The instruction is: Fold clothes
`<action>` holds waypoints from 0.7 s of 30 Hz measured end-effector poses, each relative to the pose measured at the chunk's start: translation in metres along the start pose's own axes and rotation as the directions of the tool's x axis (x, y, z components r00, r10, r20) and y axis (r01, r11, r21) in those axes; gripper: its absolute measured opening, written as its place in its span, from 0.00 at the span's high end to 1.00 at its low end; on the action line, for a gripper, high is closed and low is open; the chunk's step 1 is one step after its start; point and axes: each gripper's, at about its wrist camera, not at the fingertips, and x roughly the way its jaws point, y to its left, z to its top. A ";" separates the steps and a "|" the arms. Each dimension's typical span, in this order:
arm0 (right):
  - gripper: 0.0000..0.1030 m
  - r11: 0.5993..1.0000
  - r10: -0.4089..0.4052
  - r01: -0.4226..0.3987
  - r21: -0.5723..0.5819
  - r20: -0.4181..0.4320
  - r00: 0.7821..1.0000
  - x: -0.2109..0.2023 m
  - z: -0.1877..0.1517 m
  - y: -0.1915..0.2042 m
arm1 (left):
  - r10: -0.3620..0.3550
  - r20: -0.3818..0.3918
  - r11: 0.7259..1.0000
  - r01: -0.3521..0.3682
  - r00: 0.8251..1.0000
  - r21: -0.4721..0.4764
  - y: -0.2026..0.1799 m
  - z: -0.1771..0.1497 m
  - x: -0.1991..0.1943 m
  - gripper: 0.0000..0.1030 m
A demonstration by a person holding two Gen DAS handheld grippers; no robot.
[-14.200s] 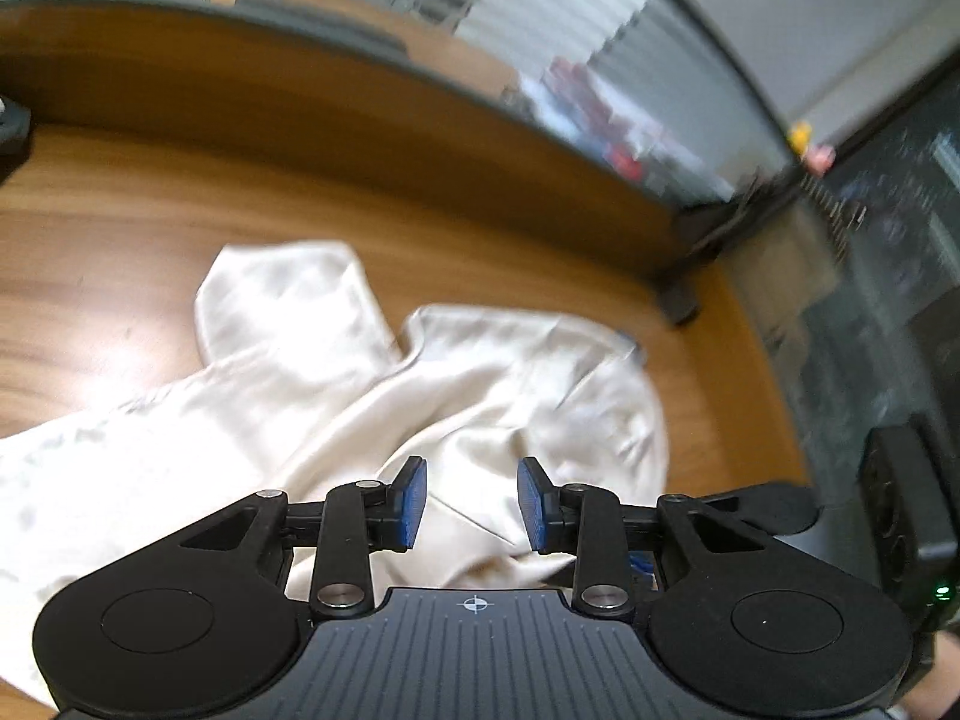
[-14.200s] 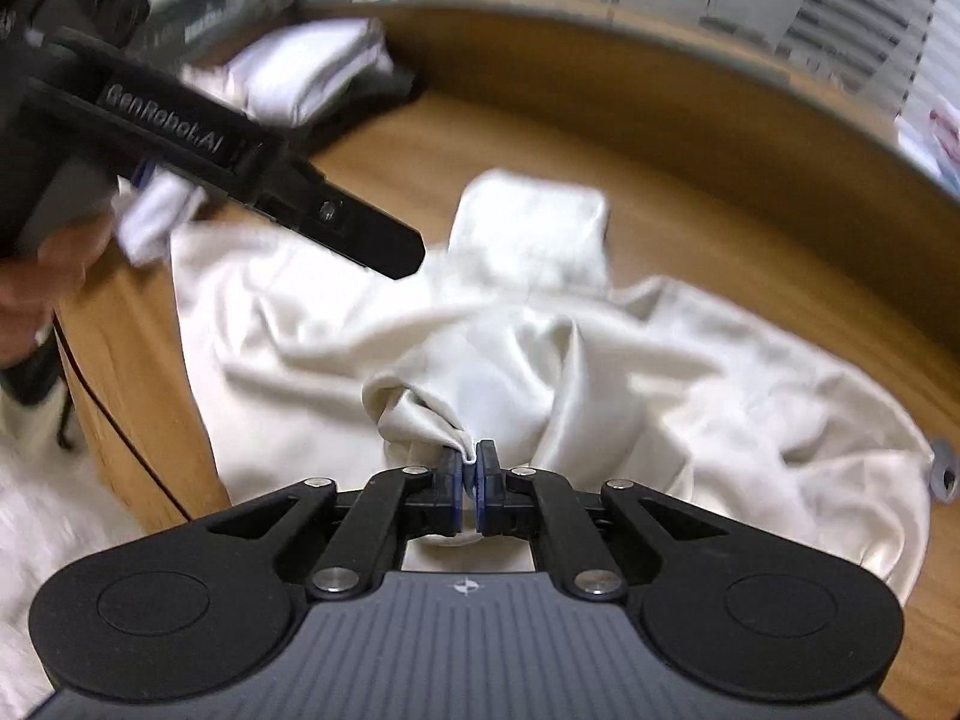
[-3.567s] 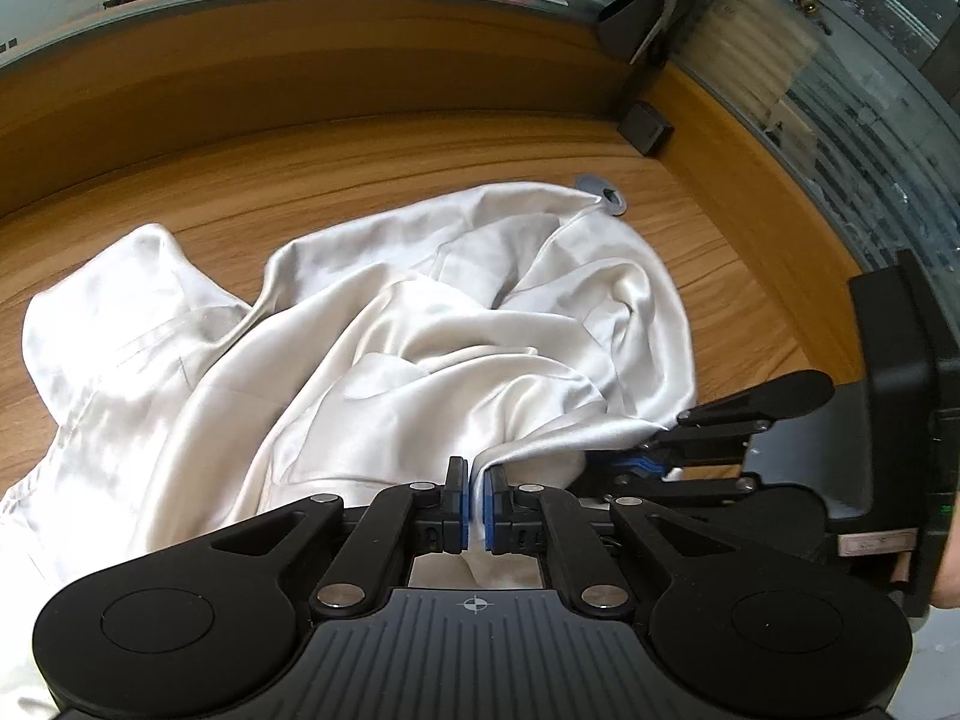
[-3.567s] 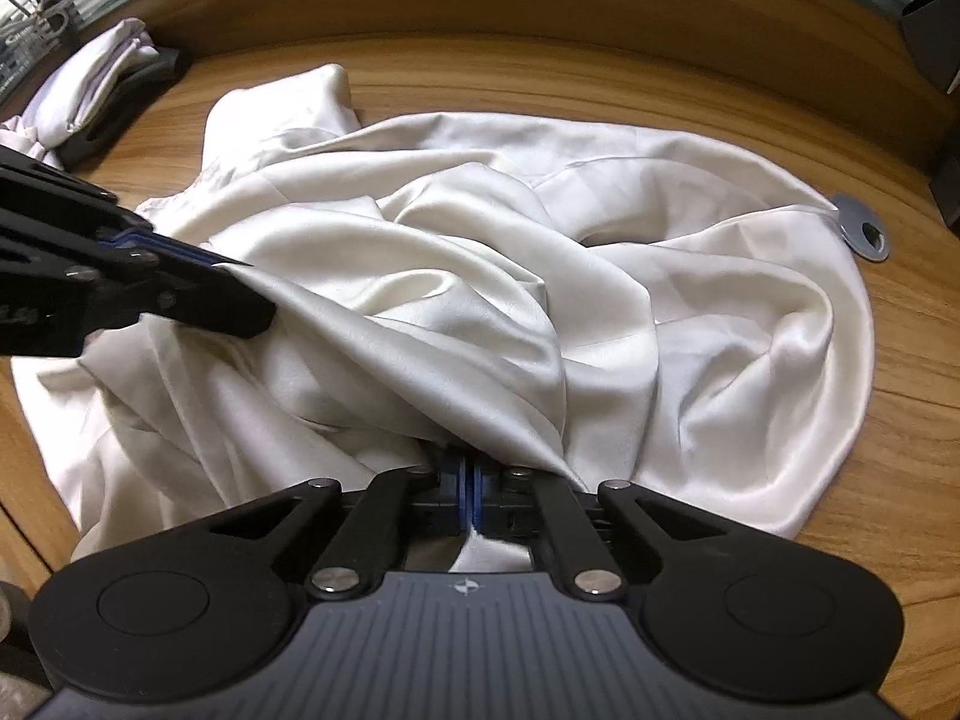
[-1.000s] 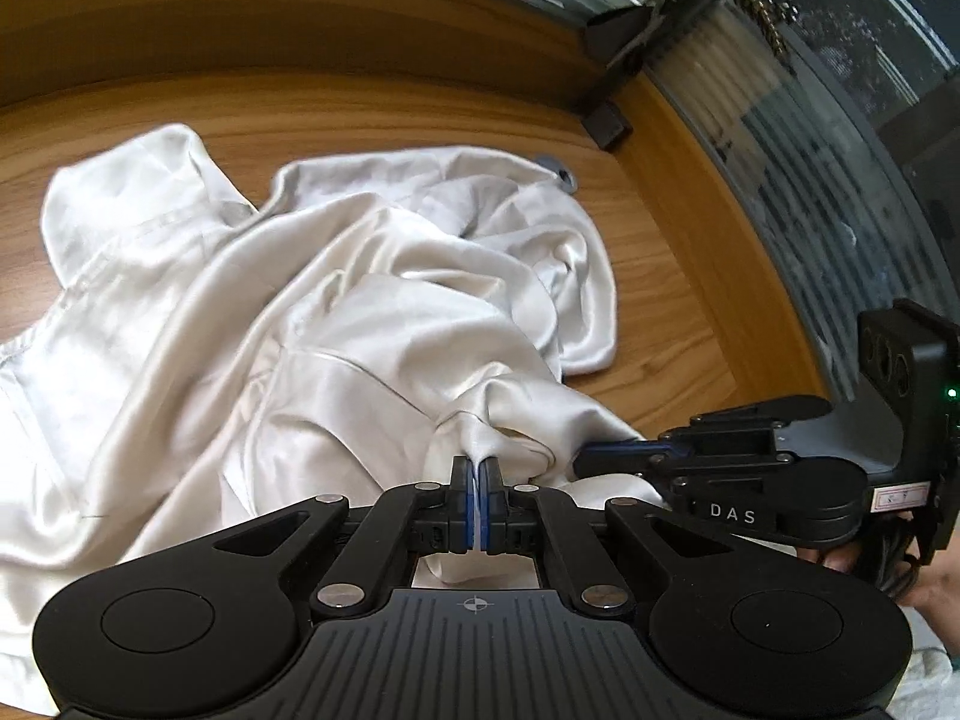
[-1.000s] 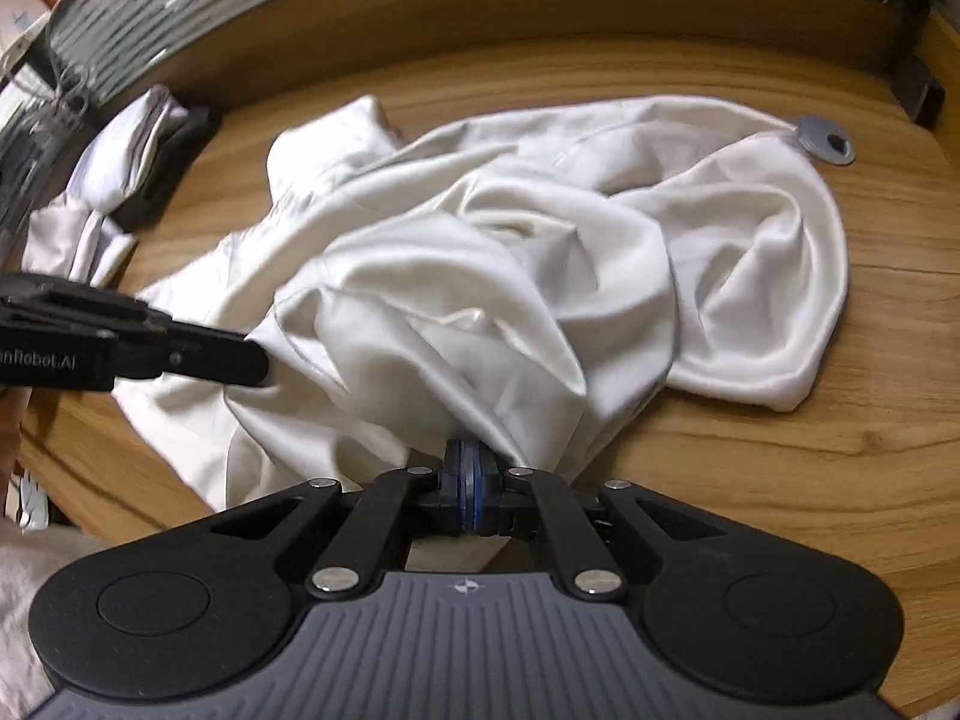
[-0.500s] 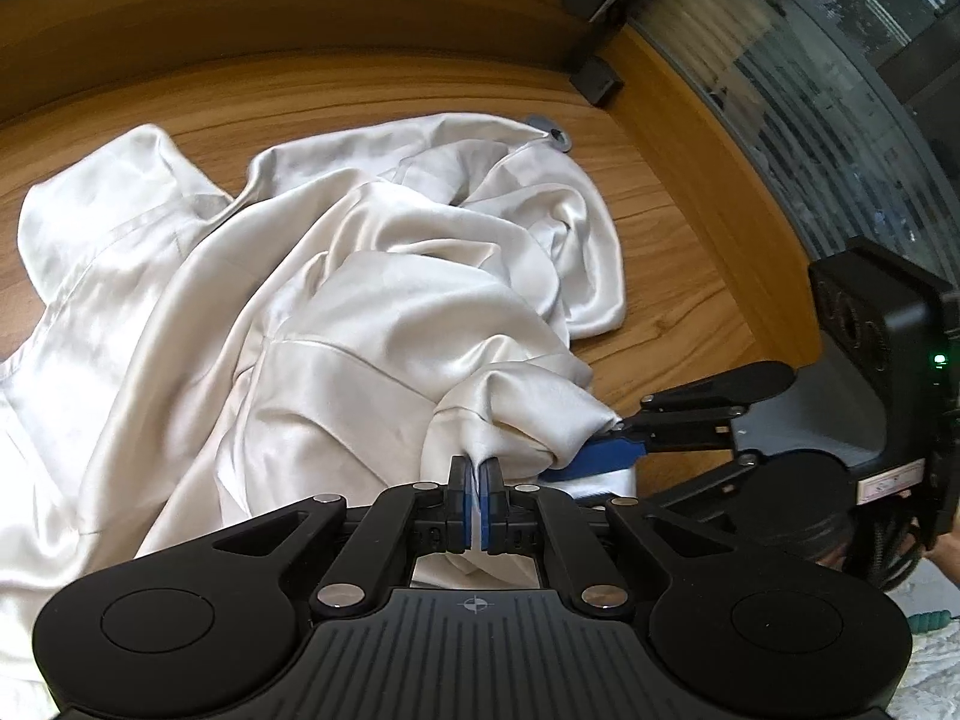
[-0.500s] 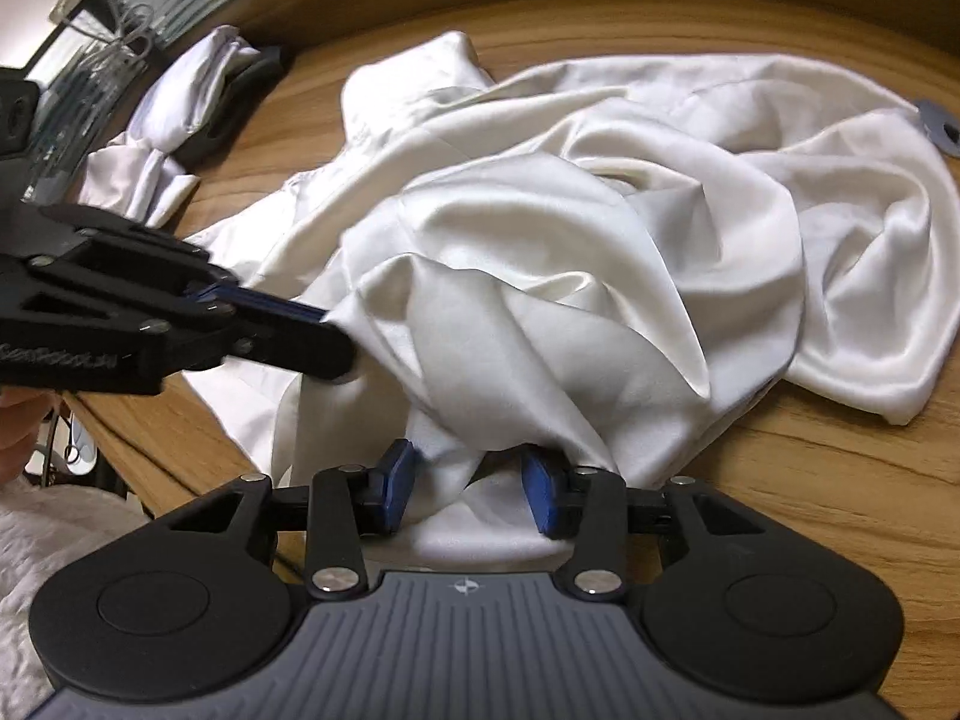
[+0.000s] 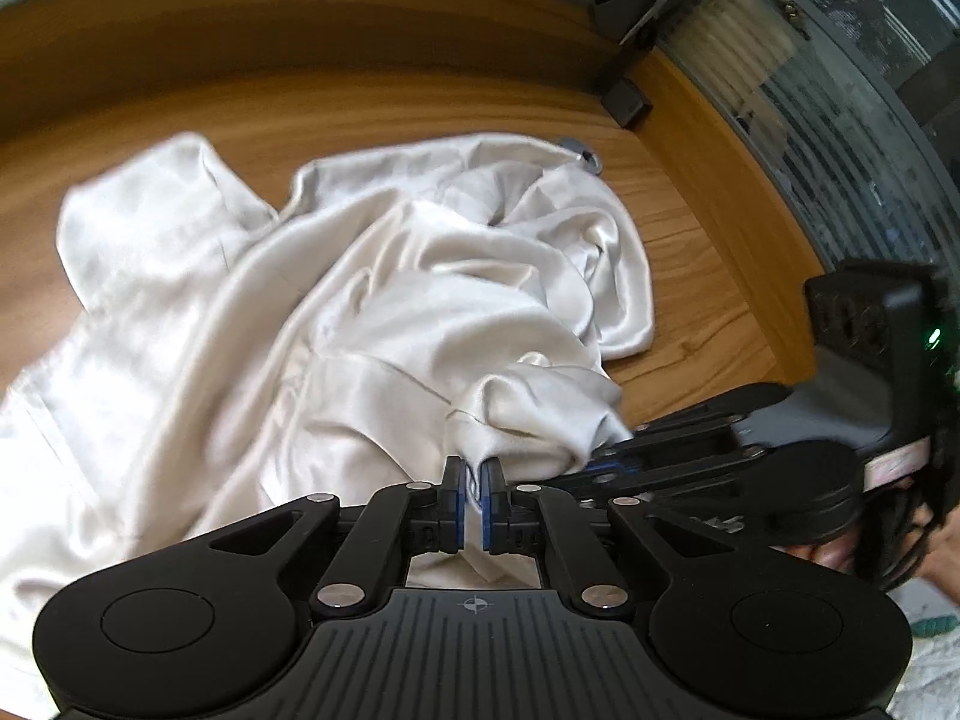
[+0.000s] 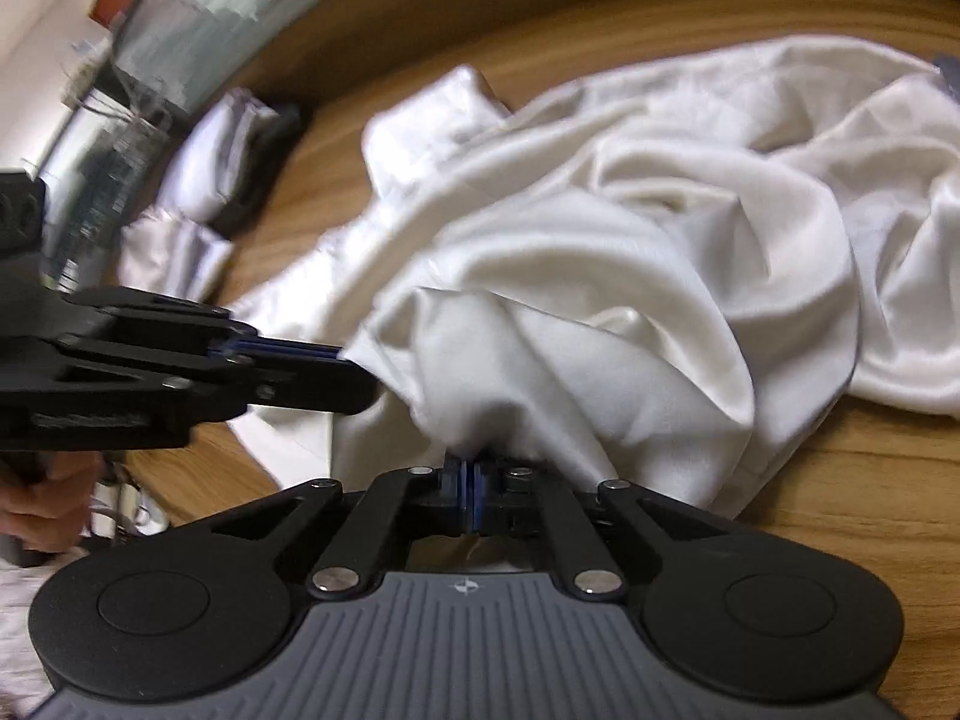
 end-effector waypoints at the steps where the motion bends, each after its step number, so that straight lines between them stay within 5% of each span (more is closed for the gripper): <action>1: 0.98 1.000 0.010 -0.010 -0.001 0.017 1.000 -0.008 0.002 0.003 | -0.005 0.016 1.000 0.004 1.000 0.015 -0.004 0.002 -0.006 0.87; 10: 0.98 0.998 0.062 -0.055 -0.042 0.198 0.978 -0.100 0.024 0.034 | -0.057 0.154 0.988 0.034 0.986 0.149 -0.035 0.017 -0.062 0.66; 16: 0.99 0.993 0.024 0.009 -0.118 0.276 0.961 -0.140 0.046 0.055 | -0.131 0.218 0.978 0.091 0.967 0.186 -0.050 0.026 -0.078 0.47; 21: 0.99 0.990 0.031 0.014 -0.141 0.314 0.949 -0.158 0.054 0.061 | -0.090 0.177 0.974 0.050 0.980 0.221 -0.050 0.026 -0.060 0.42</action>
